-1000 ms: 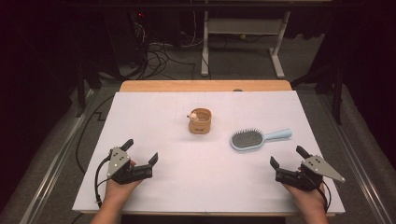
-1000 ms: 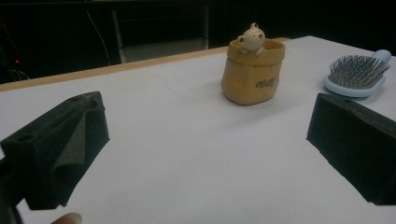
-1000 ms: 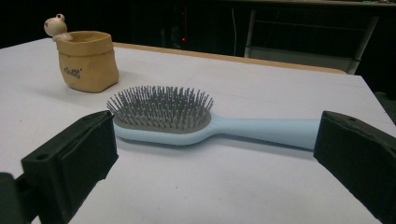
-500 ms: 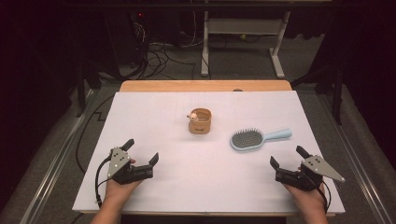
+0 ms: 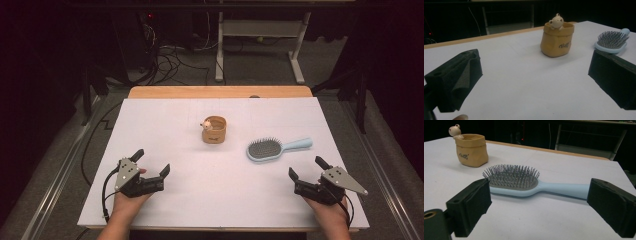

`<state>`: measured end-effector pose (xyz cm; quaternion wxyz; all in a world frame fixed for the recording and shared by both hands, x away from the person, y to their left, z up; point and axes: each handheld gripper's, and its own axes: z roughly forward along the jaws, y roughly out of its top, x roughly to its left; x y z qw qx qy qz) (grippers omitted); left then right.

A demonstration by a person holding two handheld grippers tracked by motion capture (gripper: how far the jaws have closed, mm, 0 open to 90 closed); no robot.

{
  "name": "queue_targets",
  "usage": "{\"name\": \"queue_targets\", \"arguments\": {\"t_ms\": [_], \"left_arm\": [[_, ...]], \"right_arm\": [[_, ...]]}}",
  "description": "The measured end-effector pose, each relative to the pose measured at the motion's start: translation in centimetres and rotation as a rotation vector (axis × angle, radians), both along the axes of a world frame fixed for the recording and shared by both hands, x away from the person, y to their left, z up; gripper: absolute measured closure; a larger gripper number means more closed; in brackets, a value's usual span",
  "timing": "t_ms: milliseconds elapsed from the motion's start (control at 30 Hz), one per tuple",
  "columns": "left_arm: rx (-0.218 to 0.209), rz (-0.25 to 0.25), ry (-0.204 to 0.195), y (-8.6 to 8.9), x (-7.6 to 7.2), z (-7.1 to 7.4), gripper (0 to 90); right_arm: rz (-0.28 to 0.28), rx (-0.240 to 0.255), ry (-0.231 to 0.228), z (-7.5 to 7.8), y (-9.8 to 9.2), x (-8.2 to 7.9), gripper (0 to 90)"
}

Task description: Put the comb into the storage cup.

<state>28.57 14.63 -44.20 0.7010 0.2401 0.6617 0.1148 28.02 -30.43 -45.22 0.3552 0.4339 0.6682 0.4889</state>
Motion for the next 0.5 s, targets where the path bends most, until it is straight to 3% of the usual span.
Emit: {"name": "queue_targets", "arguments": {"t_ms": [300, 500], "left_arm": [[0.0, -0.007, -0.012, 0.08, -0.09, 0.07, 0.1], [-0.006, -0.002, -0.016, 0.07, -0.12, 0.16, 0.1]], "right_arm": [[-0.012, -0.01, -0.001, 0.16, -0.1, -0.2, 17.7], [-0.001, -0.01, 0.008, 0.15, -0.1, -0.25, 31.8]]}}
